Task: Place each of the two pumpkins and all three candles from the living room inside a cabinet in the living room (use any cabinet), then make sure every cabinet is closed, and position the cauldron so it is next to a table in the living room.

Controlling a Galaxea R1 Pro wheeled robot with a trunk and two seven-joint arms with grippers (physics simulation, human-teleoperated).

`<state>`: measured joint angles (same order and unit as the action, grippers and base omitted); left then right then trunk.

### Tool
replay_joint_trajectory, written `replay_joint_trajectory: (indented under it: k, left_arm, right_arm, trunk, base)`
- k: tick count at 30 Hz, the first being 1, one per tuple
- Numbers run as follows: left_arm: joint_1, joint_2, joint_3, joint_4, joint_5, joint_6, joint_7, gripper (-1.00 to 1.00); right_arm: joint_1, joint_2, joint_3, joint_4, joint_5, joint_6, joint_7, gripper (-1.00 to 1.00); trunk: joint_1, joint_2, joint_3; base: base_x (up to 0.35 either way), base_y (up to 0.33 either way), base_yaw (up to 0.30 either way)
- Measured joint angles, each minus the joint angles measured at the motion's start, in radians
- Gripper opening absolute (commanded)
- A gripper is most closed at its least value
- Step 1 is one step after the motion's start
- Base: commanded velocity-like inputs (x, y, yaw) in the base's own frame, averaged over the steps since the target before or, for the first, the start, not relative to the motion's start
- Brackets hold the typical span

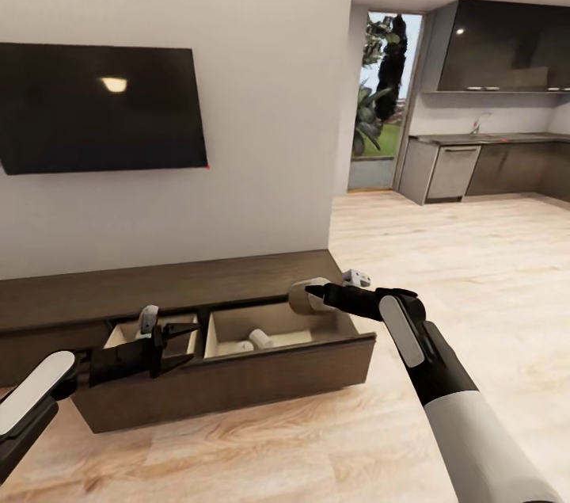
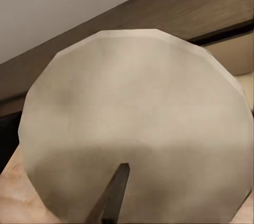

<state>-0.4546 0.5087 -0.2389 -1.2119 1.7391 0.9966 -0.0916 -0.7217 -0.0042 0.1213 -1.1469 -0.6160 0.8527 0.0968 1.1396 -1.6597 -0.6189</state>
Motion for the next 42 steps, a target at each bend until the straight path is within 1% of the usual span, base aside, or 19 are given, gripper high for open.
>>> replay_joint_trajectory:
  k: [5,16,19,20,21,22,23,24,25,26,30,34,38,39,41,42]
  left_arm:
    - [0.000,0.000,0.000,0.001,0.000,0.000,0.000,1.00]
    - [0.000,0.000,0.000,0.001,0.000,0.000,0.000,1.00]
    - [0.000,0.000,0.000,0.001,0.000,0.000,0.000,1.00]
    - [0.000,0.000,0.000,0.001,0.000,0.000,0.000,1.00]
    - [0.000,0.000,0.000,0.001,0.000,0.000,0.000,1.00]
    - [0.000,0.000,0.000,0.001,0.000,0.000,0.000,1.00]
    - [0.000,0.000,0.000,0.001,0.000,0.000,0.000,1.00]
    - [0.000,0.000,0.000,0.002,0.000,0.000,0.000,1.00]
    - [0.000,0.000,0.000,0.002,0.000,0.000,0.000,1.00]
    - [0.000,0.000,0.000,0.002,0.000,0.000,0.000,1.00]
    - [0.000,0.000,0.000,0.002,0.000,0.000,0.000,1.00]
    - [0.000,0.000,0.000,0.002,0.000,0.000,0.000,1.00]
    - [0.000,0.000,0.000,0.001,0.000,0.000,0.000,1.00]
    - [0.000,0.000,0.000,0.000,0.001,0.000,0.000,1.00]
    - [0.000,0.000,0.000,-0.001,0.001,0.000,0.000,1.00]
    - [0.000,0.000,0.000,-0.001,0.001,0.000,0.000,1.00]
  right_arm:
    - [0.000,0.002,0.002,0.000,0.005,-0.001,-0.003,-1.00]
    - [0.000,0.004,0.005,0.006,0.007,-0.001,-0.022,-1.00]
    - [0.000,0.004,0.005,0.073,0.020,0.004,-0.071,-1.00]
    - [0.000,0.004,0.006,0.128,0.018,0.006,-0.112,-1.00]
    - [0.000,0.004,0.006,0.177,0.042,0.008,-0.145,-1.00]
    - [-0.001,0.004,0.006,0.207,0.040,0.008,-0.176,-1.00]
    - [-0.001,0.004,0.006,0.239,0.028,0.006,-0.204,-1.00]
    - [-0.002,0.004,0.006,0.282,0.029,0.005,-0.236,-1.00]
    - [-0.002,0.004,0.006,0.301,0.039,0.006,-0.249,-1.00]
    - [-0.003,0.004,0.006,0.314,0.025,0.004,-0.256,-1.00]
    - [-0.006,0.006,0.006,0.369,0.023,0.003,-0.272,-1.00]
    - [-0.008,0.008,0.007,0.486,0.028,-0.007,-0.275,-1.00]
    - [-0.006,0.010,0.010,0.566,0.032,-0.027,-0.286,-1.00]
    - [-0.007,0.011,0.011,0.575,0.032,-0.027,-0.300,-1.00]
    - [-0.008,0.020,0.010,0.594,0.033,-0.030,-0.357,-1.00]
    - [-0.009,0.024,0.010,0.597,0.028,-0.034,-0.370,-1.00]
  trunk:
    - [0.000,0.000,0.000]
    - [0.000,0.000,0.000]
    - [0.000,0.000,0.000]
    - [0.000,0.000,0.000]
    - [0.000,0.000,0.000]
    - [0.000,0.000,0.000]
    - [0.000,0.000,0.000]
    - [0.000,0.000,0.000]
    - [0.000,0.000,0.000]
    - [0.000,0.000,0.000]
    - [0.000,0.000,0.000]
    - [0.000,0.000,0.000]
    - [0.000,0.000,0.000]
    - [0.000,0.000,0.000]
    - [0.001,0.000,0.000]
    - [0.001,0.000,0.000]
  base:
    - [0.336,0.000,0.074]
    - [0.336,0.000,0.250]
    - [0.336,0.000,0.040]
    - [0.336,0.000,0.013]
    - [0.336,0.000,0.008]
    - [0.336,0.000,0.005]
    - [0.336,0.000,0.003]
    - [0.336,0.000,0.002]
    - [0.336,0.000,0.001]
    - [0.336,0.000,0.001]
    - [0.336,0.000,0.000]
    - [0.335,0.000,0.000]
    - [0.187,0.000,0.000]
    - [0.046,0.000,0.000]
    - [0.019,0.000,0.000]
    - [0.010,0.000,0.000]
